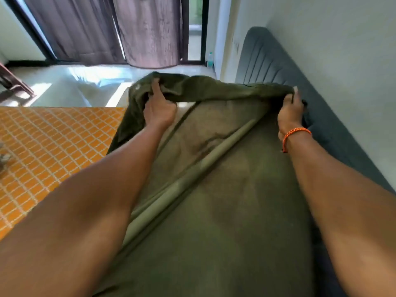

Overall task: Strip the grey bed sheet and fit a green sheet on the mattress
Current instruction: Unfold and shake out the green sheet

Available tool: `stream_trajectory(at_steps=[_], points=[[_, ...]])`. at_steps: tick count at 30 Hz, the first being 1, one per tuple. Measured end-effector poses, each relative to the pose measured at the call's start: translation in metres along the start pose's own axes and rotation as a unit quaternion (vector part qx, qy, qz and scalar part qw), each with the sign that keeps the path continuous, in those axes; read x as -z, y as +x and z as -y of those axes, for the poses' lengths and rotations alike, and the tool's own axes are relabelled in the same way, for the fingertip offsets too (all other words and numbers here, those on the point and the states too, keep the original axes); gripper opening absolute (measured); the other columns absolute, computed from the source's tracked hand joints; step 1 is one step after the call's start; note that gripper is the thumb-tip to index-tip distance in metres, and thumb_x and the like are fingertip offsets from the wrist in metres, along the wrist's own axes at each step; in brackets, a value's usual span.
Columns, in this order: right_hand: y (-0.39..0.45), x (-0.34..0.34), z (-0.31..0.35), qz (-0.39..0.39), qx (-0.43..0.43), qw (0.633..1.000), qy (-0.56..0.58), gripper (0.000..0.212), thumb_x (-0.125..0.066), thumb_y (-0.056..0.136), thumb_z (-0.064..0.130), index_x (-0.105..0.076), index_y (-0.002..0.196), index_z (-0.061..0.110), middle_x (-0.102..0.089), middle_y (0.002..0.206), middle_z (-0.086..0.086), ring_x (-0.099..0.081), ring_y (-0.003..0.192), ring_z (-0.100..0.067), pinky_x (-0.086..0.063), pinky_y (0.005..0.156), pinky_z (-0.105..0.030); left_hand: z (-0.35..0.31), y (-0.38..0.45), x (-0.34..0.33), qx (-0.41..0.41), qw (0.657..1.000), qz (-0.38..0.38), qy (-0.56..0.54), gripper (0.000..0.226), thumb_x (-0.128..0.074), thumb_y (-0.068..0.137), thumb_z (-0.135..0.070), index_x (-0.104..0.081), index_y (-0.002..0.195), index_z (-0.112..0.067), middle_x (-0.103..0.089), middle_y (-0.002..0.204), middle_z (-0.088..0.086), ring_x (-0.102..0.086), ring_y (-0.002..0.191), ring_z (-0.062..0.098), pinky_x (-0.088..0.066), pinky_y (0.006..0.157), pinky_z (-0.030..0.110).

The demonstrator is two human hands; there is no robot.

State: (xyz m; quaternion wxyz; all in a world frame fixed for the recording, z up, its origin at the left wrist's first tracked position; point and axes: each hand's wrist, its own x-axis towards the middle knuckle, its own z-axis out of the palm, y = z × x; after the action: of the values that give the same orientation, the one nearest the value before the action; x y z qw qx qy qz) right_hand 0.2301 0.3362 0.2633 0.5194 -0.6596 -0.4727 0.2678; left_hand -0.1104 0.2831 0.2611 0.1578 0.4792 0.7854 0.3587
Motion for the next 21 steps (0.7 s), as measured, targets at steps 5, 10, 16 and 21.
stream_trajectory(at_steps=[5,10,16,21], points=[[0.031,-0.032,-0.03,0.194,-0.034,0.979,-0.052,0.094,-0.063,0.102,0.028,0.006,0.165,0.022,-0.009,0.173,-0.001,-0.017,0.156,-0.018,-0.016,0.128,-0.036,0.026,0.061,-0.012,-0.03,0.991,0.105,0.071,0.113,-0.067,0.087,-0.042,0.018,0.162,-0.042,-0.048,0.156,0.021,-0.057,0.13,0.045,-0.044,0.111,0.055],[-0.044,-0.083,-0.128,0.284,-0.077,0.948,-0.121,0.058,-0.073,0.095,0.021,-0.053,0.147,0.004,-0.056,0.147,-0.012,-0.054,0.136,-0.024,-0.039,0.11,-0.024,0.114,0.027,-0.09,0.014,0.98,0.195,0.024,0.113,-0.068,0.094,-0.021,0.02,0.163,-0.038,-0.063,0.132,0.03,-0.065,0.116,0.042,-0.049,0.097,0.041],[-0.204,-0.118,-0.27,0.366,-0.065,0.904,-0.209,0.02,-0.068,0.092,0.006,-0.077,0.11,0.006,-0.076,0.11,-0.013,-0.069,0.106,-0.027,-0.053,0.096,-0.038,0.254,-0.113,-0.202,0.074,0.954,0.289,0.025,0.06,-0.064,0.101,-0.024,-0.045,0.158,-0.017,-0.053,0.156,0.012,-0.051,0.143,0.03,-0.039,0.119,0.037],[-0.323,-0.125,-0.35,0.464,-0.095,0.82,-0.32,0.06,-0.069,0.094,0.037,-0.051,0.15,0.028,-0.037,0.165,-0.007,-0.037,0.15,-0.027,-0.037,0.118,-0.052,0.34,-0.295,-0.229,0.02,0.953,0.3,0.023,0.056,-0.059,0.103,-0.02,-0.044,0.157,-0.021,-0.034,0.169,0.003,-0.028,0.157,0.025,-0.025,0.127,0.042]])
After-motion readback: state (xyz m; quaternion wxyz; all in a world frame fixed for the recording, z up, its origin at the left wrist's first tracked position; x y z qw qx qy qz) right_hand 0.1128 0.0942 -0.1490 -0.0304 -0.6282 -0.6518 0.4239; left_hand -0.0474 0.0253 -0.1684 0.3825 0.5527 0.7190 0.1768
